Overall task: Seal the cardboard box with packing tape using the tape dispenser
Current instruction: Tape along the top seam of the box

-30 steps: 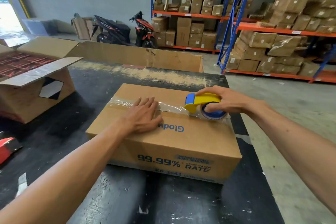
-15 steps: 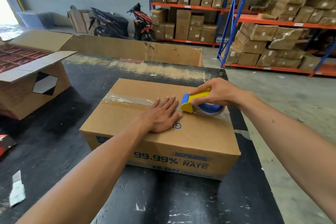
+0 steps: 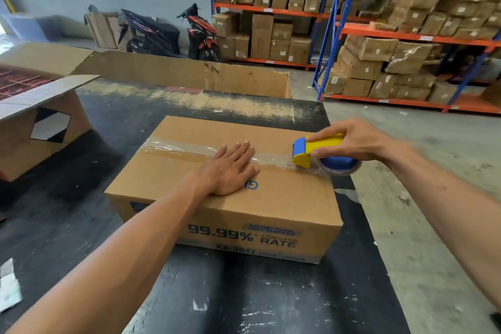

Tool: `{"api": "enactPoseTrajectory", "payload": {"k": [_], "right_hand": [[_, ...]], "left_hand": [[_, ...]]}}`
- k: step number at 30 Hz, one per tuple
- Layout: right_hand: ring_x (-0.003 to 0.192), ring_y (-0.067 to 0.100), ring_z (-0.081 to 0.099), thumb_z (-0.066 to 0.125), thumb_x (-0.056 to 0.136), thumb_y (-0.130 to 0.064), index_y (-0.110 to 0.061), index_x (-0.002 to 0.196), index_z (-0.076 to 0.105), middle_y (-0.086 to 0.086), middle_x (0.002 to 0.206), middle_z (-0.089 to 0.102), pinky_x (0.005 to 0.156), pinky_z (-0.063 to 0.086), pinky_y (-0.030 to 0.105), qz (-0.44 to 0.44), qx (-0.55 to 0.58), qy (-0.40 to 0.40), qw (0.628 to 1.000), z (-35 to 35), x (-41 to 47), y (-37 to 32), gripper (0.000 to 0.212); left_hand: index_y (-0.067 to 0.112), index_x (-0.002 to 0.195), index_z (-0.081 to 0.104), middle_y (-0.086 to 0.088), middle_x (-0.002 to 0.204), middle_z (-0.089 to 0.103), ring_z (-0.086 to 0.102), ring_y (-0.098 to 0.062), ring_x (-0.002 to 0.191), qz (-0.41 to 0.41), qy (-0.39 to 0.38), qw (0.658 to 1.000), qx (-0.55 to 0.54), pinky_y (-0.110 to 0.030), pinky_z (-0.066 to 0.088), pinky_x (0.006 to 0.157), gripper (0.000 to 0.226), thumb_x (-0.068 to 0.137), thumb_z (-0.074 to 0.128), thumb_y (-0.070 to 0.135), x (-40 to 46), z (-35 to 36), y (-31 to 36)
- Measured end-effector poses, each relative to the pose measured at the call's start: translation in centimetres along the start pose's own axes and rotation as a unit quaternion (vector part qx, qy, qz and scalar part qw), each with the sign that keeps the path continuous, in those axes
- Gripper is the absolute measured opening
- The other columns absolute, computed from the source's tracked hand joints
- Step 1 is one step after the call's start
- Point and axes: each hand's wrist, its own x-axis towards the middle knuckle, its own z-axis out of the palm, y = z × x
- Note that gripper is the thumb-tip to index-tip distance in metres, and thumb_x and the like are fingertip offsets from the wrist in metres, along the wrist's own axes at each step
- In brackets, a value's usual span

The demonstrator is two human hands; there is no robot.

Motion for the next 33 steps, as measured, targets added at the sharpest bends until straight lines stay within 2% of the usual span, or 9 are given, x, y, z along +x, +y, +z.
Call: {"api": "enactPoseTrajectory", "payload": {"k": [3, 6, 9, 12, 17, 20, 24, 29, 33], "right_hand": [[0.106, 0.015, 0.056, 0.074, 0.058, -0.074, -0.061, 0.102, 0.068, -0.013, 0.116, 0.064, 0.089, 0.047, 0.035, 0.025, 0.006, 0.007, 1.000, -0.9, -1.2, 1.5, 0.046], [0.106, 0.017, 0.054, 0.073, 0.060, -0.073, -0.060, 0.108, 0.067, -0.012, 0.115, 0.061, 0.091, 0.047, 0.037, 0.041, 0.010, 0.001, 0.999, -0.2, -2.3, 2.6, 0.050], [0.100, 0.016, 0.056, 0.070, 0.058, -0.079, -0.059, 0.111, 0.068, -0.010, 0.106, 0.062, 0.087, 0.050, 0.040, 0.034, 0.019, 0.018, 0.999, 0.7, -2.6, 3.3, 0.057], [0.094, 0.014, 0.056, 0.071, 0.058, -0.080, -0.057, 0.113, 0.069, -0.009, 0.100, 0.061, 0.078, 0.047, 0.035, 0.029, 0.025, 0.032, 0.999, 0.7, -2.7, 3.7, 0.060], [0.082, 0.009, 0.055, 0.078, 0.068, -0.063, -0.052, 0.115, 0.070, -0.008, 0.090, 0.058, 0.067, 0.038, 0.023, 0.019, 0.023, 0.053, 0.998, 0.9, -3.2, 3.6, 0.048], [0.084, 0.010, 0.057, 0.076, 0.063, -0.070, -0.055, 0.113, 0.070, -0.007, 0.090, 0.061, 0.070, 0.041, 0.026, 0.019, 0.038, 0.057, 0.997, 1.2, -3.1, 3.9, 0.052], [0.092, 0.012, 0.058, 0.069, 0.057, -0.083, -0.063, 0.111, 0.067, -0.010, 0.097, 0.064, 0.077, 0.048, 0.033, 0.021, 0.033, 0.051, 0.998, 1.1, -3.0, 3.9, 0.058], [0.098, 0.002, 0.056, 0.075, 0.061, -0.073, -0.061, 0.111, 0.068, -0.027, 0.102, 0.061, 0.076, 0.042, 0.022, 0.036, 0.035, 0.045, 0.998, 0.2, -4.2, 4.1, 0.052], [0.101, 0.006, 0.059, 0.079, 0.059, -0.071, -0.061, 0.107, 0.069, -0.025, 0.108, 0.064, 0.084, 0.047, 0.028, 0.065, 0.055, 0.062, 0.994, -0.9, -6.4, 6.4, 0.049]], "left_hand": [[0.023, 0.160, -0.005, 0.003, 0.167, -0.013, -0.012, -0.012, 0.152, 0.003, 0.001, 1.000, 0.004, -0.038, -0.009, 0.124, 0.068, 0.103, 0.011, 0.058, -0.2, -0.2, 0.1], [0.023, 0.160, -0.004, 0.002, 0.167, -0.011, -0.011, -0.013, 0.153, -0.003, -0.001, 1.000, 0.014, -0.041, -0.007, 0.124, 0.069, 0.103, 0.011, 0.058, 0.0, -0.1, 0.3], [0.018, 0.160, -0.003, -0.007, 0.168, -0.008, -0.007, -0.022, 0.154, -0.014, 0.014, 0.999, 0.029, -0.048, -0.007, 0.124, 0.072, 0.101, 0.012, 0.056, 0.5, 0.0, 1.5], [0.015, 0.160, -0.006, -0.013, 0.167, -0.009, -0.008, -0.027, 0.154, 0.017, 0.053, 0.998, 0.027, -0.048, -0.007, 0.124, 0.078, 0.097, 0.014, 0.057, 1.6, 0.2, 4.7], [0.014, 0.159, -0.009, -0.007, 0.167, -0.015, -0.013, -0.020, 0.154, 0.067, 0.042, 0.997, -0.006, -0.043, -0.009, 0.124, 0.095, 0.092, 0.016, 0.077, 4.6, 0.8, 9.4], [0.015, 0.159, -0.007, -0.006, 0.167, -0.012, -0.010, -0.019, 0.154, 0.063, 0.009, 0.998, -0.010, -0.044, -0.007, 0.124, 0.101, 0.087, 0.013, 0.083, 5.5, 1.1, 9.3], [0.016, 0.160, -0.004, -0.004, 0.168, -0.010, -0.010, -0.017, 0.154, 0.062, 0.004, 0.998, -0.011, -0.043, -0.007, 0.124, 0.098, 0.089, 0.013, 0.082, 5.4, 1.1, 9.1], [0.016, 0.160, -0.003, -0.005, 0.168, -0.010, -0.009, -0.017, 0.154, 0.067, 0.002, 0.998, -0.010, -0.044, -0.005, 0.125, 0.096, 0.090, 0.012, 0.080, 5.5, 1.1, 8.8], [0.016, 0.160, -0.003, -0.004, 0.168, -0.010, -0.010, -0.016, 0.154, 0.072, 0.006, 0.997, -0.018, -0.044, -0.005, 0.124, 0.095, 0.091, 0.014, 0.079, 5.4, 1.1, 8.8]]}}
